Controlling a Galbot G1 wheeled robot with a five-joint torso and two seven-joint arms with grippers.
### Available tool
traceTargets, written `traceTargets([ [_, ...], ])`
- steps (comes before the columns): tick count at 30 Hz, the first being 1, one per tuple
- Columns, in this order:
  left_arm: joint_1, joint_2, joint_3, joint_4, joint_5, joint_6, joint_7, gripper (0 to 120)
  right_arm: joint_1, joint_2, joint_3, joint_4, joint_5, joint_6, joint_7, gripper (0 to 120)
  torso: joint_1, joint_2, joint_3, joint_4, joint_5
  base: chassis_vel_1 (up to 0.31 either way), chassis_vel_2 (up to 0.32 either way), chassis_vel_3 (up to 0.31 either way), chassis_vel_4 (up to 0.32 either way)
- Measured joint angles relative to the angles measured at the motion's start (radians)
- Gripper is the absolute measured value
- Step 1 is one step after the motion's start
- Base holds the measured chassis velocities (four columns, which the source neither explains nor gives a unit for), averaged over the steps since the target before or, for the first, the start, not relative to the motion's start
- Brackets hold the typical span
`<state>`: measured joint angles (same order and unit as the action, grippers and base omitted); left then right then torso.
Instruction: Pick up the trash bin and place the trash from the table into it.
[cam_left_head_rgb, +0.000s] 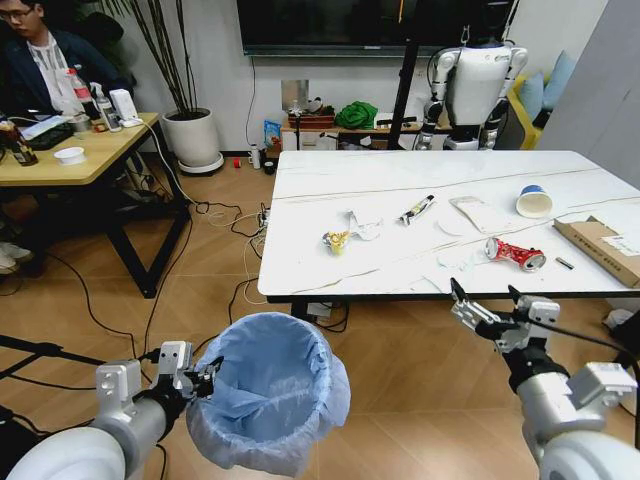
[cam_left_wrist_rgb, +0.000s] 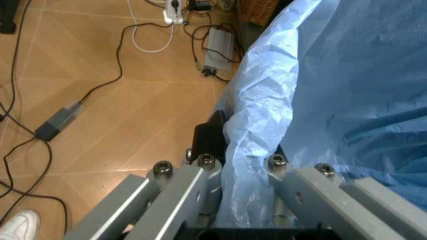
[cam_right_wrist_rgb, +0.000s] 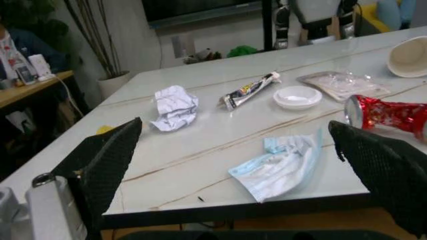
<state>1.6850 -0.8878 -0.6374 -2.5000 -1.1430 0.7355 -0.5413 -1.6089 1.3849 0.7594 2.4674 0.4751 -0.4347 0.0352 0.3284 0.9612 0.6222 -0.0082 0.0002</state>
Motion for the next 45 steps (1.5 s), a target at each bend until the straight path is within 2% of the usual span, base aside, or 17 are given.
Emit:
traceTargets([
  [2, 0.006, 0.003, -0.01, 0.0, -0.001, 0.0, 0.002, 3, 0.052, -0.057, -0.007, -0.027, 0.063, -0.03, 0.016, 100, -0.001, -0.001, -0.001, 0.0, 0.0, 0.0, 0.0, 0.0, 0.0],
  [5, 0.005, 0.008, -0.013, 0.0, -0.003, 0.0, 0.006, 3, 0.079, -0.087, -0.01, -0.041, 0.093, -0.039, 0.026, 100, -0.001, -0.002, -0.001, 0.0002, 0.0001, 0.0, 0.0, 0.0, 0.0],
  [7, -0.017, 0.032, 0.0, 0.0, -0.016, 0.0, 0.012, 3, 0.12, -0.161, -0.007, -0.061, 0.158, -0.051, 0.056, 100, -0.001, -0.003, -0.002, -0.0001, 0.0, 0.0, 0.0, 0.0, 0.0],
  [8, -0.017, 0.032, 0.0, 0.0, -0.016, 0.0, 0.012, 3, 0.12, -0.161, -0.007, -0.061, 0.158, -0.051, 0.056, 100, -0.001, -0.003, -0.002, -0.0001, 0.0, 0.0, 0.0, 0.0, 0.0],
  [10, -0.029, 0.055, 0.023, 0.0, -0.024, 0.0, 0.016, 3, 0.154, -0.248, -0.008, -0.081, 0.239, -0.063, 0.092, 100, -0.002, -0.004, -0.002, -0.0002, -0.0001, 0.0, 0.0, 0.0, 0.0],
  [12, -0.031, 0.059, 0.027, 0.0, -0.026, 0.0, 0.017, 3, 0.162, -0.269, -0.011, -0.089, 0.248, -0.064, 0.097, 100, -0.002, -0.005, -0.002, -0.0002, -0.0001, 0.0, 0.0, 0.0, 0.0],
  [14, -0.036, 0.073, 0.031, 0.0, -0.034, 0.0, 0.019, 3, 0.206, -0.339, -0.039, -0.126, 0.273, -0.067, 0.105, 100, -0.002, -0.005, -0.003, -0.0003, 0.0, 0.0, 0.0, 0.0, 0.0],
  [19, -0.034, 0.073, 0.027, 0.0, -0.04, 0.0, 0.032, 3, 0.311, -0.402, -0.112, -0.183, 0.32, -0.07, 0.131, 100, -0.003, -0.006, -0.003, 0.0, 0.0, 0.0, 0.0, 0.0, 0.0],
  [26, -0.042, 0.078, 0.027, 0.0, -0.05, 0.0, 0.041, 3, 0.468, -0.439, -0.205, -0.266, 0.36, -0.07, 0.155, 100, -0.003, -0.007, -0.004, 0.0, -0.0002, 0.0, 0.0, 0.0, 0.0],
  [29, -0.047, 0.08, 0.025, 0.0, -0.06, 0.0, 0.041, 3, 0.588, -0.448, -0.299, -0.347, 0.392, -0.07, 0.207, 100, -0.004, -0.008, -0.004, 0.0, -0.0001, 0.0, 0.0, 0.0, 0.0],
  [30, -0.047, 0.08, 0.025, 0.0, -0.06, 0.0, 0.041, 3, 0.588, -0.448, -0.299, -0.347, 0.392, -0.07, 0.207, 100, -0.004, -0.008, -0.004, 0.0, -0.0001, 0.0, 0.0, 0.0, 0.0],
  [33, -0.051, 0.082, 0.018, 0.0, -0.072, 0.0, 0.04, 3, 0.695, -0.441, -0.416, -0.399, 0.454, -0.088, 0.292, 100, -0.004, -0.008, -0.004, -0.0001, -0.0001, 0.0, 0.0, 0.0, 0.0],
  [34, -0.051, 0.082, 0.018, 0.0, -0.072, 0.0, 0.04, 3, 0.695, -0.441, -0.416, -0.399, 0.454, -0.088, 0.292, 100, -0.004, -0.008, -0.004, -0.0001, -0.0001, 0.0, 0.0, 0.0, 0.0],
  [37, -0.055, 0.083, 0.007, 0.0, -0.084, 0.0, 0.039, 3, 0.83, -0.416, -0.547, -0.462, 0.504, -0.108, 0.381, 100, -0.004, -0.008, -0.005, 0.0001, -0.0003, 0.0, 0.0, 0.0, 0.0],
  [45, -0.067, 0.082, -0.004, 0.0, -0.091, 0.0, 0.038, 3, 1.008, -0.328, -0.715, -0.575, 0.578, -0.152, 0.517, 100, -0.004, -0.009, -0.005, 0.0002, -0.0005, 0.0, 0.0, 0.0, 0.0],
])
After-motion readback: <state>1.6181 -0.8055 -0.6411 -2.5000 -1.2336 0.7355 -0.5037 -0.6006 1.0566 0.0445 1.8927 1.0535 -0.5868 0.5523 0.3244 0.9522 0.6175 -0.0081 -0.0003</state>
